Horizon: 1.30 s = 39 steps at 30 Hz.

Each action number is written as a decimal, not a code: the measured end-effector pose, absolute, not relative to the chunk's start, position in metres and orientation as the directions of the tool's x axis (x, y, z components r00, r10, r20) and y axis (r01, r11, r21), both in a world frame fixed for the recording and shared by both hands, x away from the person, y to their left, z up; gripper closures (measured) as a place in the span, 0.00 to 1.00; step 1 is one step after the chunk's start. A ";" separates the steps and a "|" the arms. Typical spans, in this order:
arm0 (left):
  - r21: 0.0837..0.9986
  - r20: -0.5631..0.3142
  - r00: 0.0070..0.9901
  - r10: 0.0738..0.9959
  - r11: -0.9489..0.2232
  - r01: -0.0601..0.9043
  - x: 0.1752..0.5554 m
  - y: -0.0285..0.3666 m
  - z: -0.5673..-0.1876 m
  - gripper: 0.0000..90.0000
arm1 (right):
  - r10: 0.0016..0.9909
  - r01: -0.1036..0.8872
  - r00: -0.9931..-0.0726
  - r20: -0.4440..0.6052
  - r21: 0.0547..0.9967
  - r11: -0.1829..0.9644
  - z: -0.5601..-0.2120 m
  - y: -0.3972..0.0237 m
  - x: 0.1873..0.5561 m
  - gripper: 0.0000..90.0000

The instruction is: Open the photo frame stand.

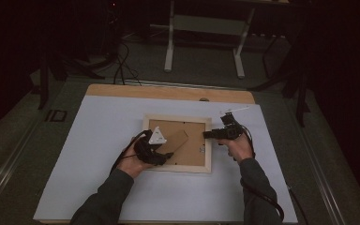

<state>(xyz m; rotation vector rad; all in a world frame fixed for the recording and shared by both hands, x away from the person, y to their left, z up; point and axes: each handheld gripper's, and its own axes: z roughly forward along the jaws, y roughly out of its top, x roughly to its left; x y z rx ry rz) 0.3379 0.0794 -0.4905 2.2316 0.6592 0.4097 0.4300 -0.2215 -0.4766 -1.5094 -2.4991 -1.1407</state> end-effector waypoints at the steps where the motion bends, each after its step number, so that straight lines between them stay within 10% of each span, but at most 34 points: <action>1: 0.747 0.088 0.816 0.572 -0.580 0.326 0.338 0.079 -0.491 0.45 | 0.763 0.774 -0.535 0.363 0.573 0.269 -0.477 -0.222 0.431 0.56; 28: 0.735 0.023 0.828 0.561 -0.570 0.366 0.344 0.083 -0.492 0.43 | 0.738 0.792 -0.519 0.430 0.567 0.227 -0.479 -0.228 0.430 0.63; 39: 0.697 -0.267 0.787 0.557 -0.452 0.557 0.361 0.097 -0.490 0.43 | 0.741 0.789 -0.516 0.430 0.575 0.216 -0.479 -0.228 0.428 0.63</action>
